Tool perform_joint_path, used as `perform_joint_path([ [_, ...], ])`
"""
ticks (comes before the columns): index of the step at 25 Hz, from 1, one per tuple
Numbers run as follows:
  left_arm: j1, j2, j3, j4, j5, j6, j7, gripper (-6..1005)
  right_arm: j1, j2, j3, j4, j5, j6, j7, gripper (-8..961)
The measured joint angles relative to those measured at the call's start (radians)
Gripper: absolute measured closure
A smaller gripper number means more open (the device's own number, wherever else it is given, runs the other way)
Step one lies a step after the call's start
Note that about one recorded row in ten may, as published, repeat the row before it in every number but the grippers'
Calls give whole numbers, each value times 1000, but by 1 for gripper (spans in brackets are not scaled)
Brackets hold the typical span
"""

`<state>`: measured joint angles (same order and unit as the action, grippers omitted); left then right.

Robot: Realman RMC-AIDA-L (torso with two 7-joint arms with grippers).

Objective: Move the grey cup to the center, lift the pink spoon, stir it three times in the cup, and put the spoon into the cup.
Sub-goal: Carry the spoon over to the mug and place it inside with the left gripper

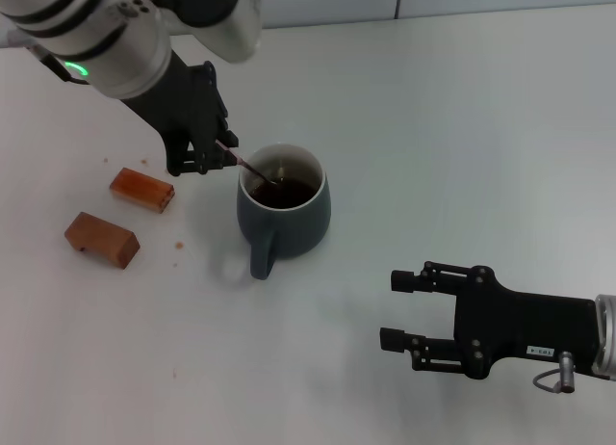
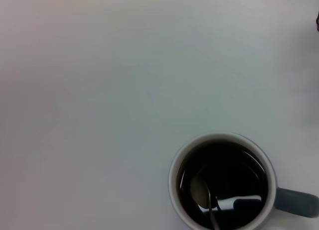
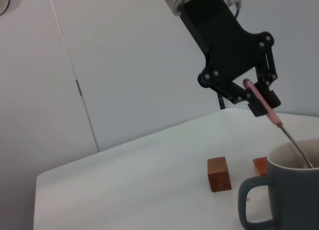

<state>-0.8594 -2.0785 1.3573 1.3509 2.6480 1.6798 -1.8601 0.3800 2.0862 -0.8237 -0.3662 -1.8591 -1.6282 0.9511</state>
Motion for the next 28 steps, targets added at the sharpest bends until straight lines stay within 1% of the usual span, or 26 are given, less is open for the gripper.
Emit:
perform_joint_path([
  [4,-4,0,39,2,-5,-3,-8,849,1,0,0,1,0,2,0,208],
  [6,-4,0,43,10,-3,33,-6,848,2,0,0,-1,0,4,1,208],
  [12,-4,0,44,32,16,79,-1,846,3,0,0,-5,0,4,1,207],
  [17,-7,0,33,44,27,38,-9,844,3,0,0,-7,-2,4,1,207],
  [22,-17,0,45,25,22,-14,-12,842,3,-1,0,-7,-4,4,2,208],
  [24,-20,0,57,24,8,-18,-13,842,2,-2,0,-6,-5,4,2,208],
  [26,-20,-1,92,32,-17,-6,-13,841,1,-2,0,-7,-7,4,2,208],
  [28,-18,-1,101,34,-19,-1,-13,840,1,-2,0,-7,-7,4,2,208],
])
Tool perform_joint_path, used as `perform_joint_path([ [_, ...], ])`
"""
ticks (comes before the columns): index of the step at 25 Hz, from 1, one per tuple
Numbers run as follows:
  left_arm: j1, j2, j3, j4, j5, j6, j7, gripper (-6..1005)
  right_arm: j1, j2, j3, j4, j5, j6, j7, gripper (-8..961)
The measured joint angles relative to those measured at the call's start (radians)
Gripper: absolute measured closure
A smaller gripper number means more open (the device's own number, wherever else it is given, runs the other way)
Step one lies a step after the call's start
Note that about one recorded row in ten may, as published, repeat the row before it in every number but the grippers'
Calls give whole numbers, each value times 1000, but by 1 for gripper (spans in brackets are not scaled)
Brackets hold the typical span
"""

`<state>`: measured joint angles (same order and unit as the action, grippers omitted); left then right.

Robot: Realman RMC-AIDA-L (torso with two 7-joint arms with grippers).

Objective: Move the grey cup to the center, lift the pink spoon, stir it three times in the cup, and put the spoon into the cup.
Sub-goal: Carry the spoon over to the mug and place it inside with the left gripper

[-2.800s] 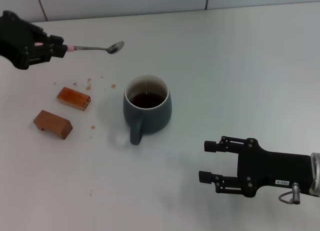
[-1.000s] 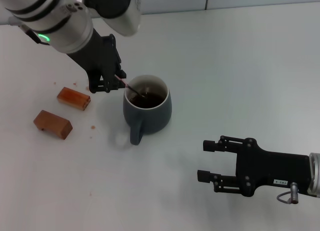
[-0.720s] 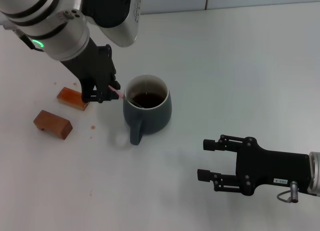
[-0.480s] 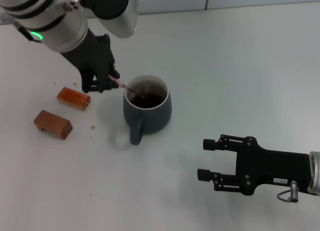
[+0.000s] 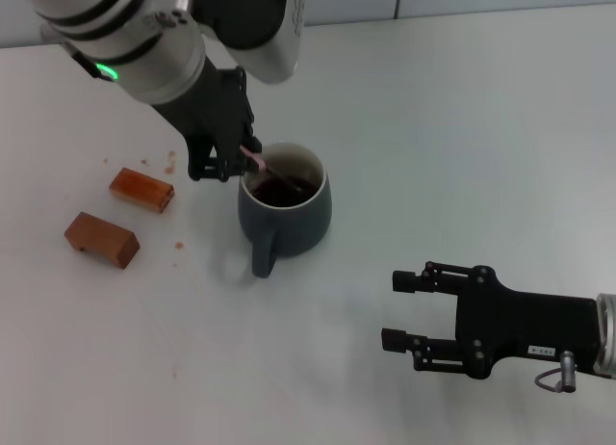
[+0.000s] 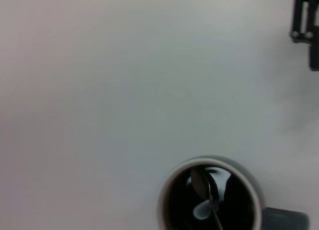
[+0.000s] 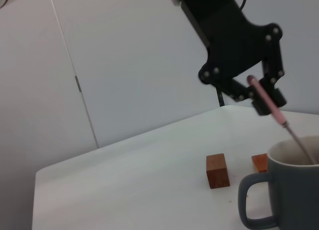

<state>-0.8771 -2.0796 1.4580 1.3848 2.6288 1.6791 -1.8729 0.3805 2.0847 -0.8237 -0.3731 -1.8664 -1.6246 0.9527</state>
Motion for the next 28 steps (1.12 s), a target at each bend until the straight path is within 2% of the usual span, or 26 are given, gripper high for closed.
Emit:
perform_joint_path([
  [7,9,-1,6,11,35,46,-8,838,-1,0,0,0,-2,0,0,208],
  [13,11,1,9,13,84,2,-14,835,-4,0,0,4,-2,0,0,207],
  [19,4,0,23,26,50,-8,-20,833,-6,0,0,5,-2,0,0,208],
  [28,26,0,64,73,30,52,-23,830,-6,0,-9,7,-2,0,-1,208],
])
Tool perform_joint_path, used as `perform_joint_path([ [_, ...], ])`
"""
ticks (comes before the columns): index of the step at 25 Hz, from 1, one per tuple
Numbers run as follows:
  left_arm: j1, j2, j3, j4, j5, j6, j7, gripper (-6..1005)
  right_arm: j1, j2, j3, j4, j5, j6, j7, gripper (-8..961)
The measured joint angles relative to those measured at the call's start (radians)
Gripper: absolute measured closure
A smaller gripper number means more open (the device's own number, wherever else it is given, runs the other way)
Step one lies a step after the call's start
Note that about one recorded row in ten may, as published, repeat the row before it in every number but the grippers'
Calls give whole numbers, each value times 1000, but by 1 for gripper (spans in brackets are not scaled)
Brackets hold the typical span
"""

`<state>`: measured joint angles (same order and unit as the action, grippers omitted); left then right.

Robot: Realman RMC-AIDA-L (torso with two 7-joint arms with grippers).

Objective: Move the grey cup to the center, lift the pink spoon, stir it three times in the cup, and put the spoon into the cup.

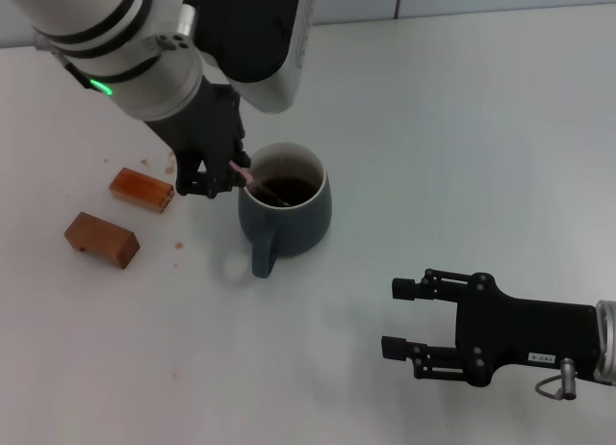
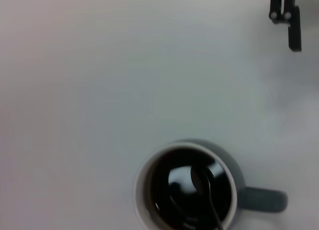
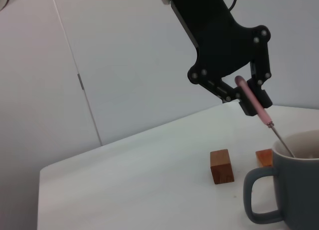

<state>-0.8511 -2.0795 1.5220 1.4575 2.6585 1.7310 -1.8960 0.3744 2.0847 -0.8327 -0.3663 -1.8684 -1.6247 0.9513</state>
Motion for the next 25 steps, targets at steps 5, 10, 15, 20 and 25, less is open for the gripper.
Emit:
perform_joint_path([
  [5,12,2,-7,3,26,-1,-3,828,2,0,-3,0,0,0,0,208],
  [10,6,2,-11,3,41,-49,-27,826,2,0,-4,0,0,-3,0,208],
  [15,1,1,-8,3,27,-99,-59,824,-3,0,-5,1,0,-5,0,208],
  [20,44,3,-1,29,-54,-157,-54,822,-7,0,-5,2,0,-6,0,208],
  [25,100,8,-37,41,-176,-205,-38,820,-8,0,-11,1,0,-5,0,208],
])
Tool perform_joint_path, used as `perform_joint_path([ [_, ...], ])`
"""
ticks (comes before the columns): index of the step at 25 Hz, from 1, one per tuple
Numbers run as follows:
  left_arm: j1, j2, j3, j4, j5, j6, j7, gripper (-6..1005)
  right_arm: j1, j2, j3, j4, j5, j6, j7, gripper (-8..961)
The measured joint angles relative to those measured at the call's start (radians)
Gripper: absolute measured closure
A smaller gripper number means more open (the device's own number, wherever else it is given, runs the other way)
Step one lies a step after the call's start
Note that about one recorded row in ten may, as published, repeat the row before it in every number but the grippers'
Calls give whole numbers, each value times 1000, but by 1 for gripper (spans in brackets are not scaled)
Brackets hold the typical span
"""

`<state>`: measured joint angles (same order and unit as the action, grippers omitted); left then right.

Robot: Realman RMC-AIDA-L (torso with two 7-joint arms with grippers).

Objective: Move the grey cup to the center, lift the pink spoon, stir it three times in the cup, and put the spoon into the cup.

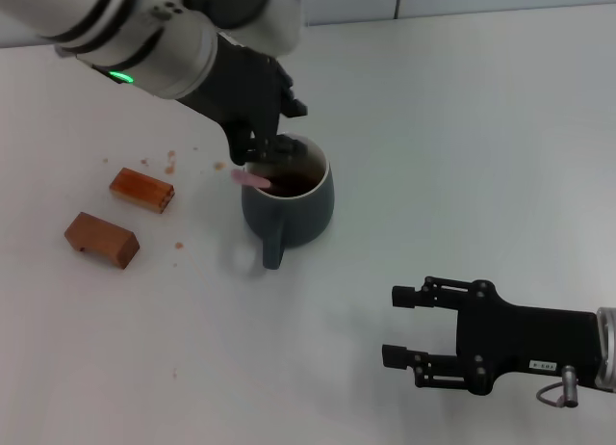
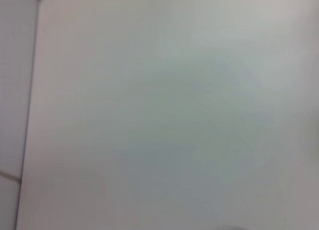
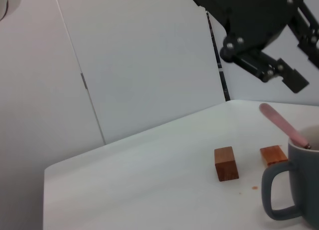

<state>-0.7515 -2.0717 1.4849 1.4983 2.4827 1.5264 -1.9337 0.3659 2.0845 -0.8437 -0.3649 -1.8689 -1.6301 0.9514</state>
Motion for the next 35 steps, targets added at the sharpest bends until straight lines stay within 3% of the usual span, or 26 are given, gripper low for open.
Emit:
perform_joint_path([
  [2,23,2,-31,6,-55,-3,18,819,-1,0,-1,-1,0,0,0,208],
  [3,64,3,-104,20,-159,3,58,819,-2,-1,-1,-1,-1,0,0,208],
  [4,64,3,-104,20,-159,3,58,771,-3,-1,-1,-3,-1,0,0,208],
  [6,123,7,-211,29,-315,33,124,676,-7,-1,-2,-6,-1,-2,-1,208],
  [8,123,7,-211,29,-315,33,124,581,-10,-1,-2,-8,-1,-3,-4,208],
  [9,176,10,-319,21,-429,66,182,533,-11,-1,-1,-8,0,-3,-6,208],
  [10,222,10,-388,5,-499,83,241,334,-11,-1,-1,-8,1,-3,-7,208],
  [11,262,10,-432,-9,-554,91,297,298,-12,-1,0,-8,2,-3,-10,208],
  [12,262,10,-432,-9,-554,91,297,262,-13,-1,1,-8,2,-4,-13,208],
  [13,350,12,-492,-52,-628,111,419,225,-14,-1,1,-8,4,-4,-17,208],
  [15,381,13,-512,-79,-639,129,467,153,-17,0,1,-10,5,-5,-22,208],
  [17,413,14,-533,-111,-644,150,512,153,-18,1,3,-11,8,-10,-24,208],
  [22,478,12,-593,-362,-645,213,682,153,-22,2,11,-12,28,-35,-59,208],
  [31,477,8,-635,-792,-664,190,1024,153,-33,3,29,-10,74,-71,-110,208],
  [35,477,6,-649,-843,-668,185,1059,153,-33,3,29,-7,78,-72,-114,208],
])
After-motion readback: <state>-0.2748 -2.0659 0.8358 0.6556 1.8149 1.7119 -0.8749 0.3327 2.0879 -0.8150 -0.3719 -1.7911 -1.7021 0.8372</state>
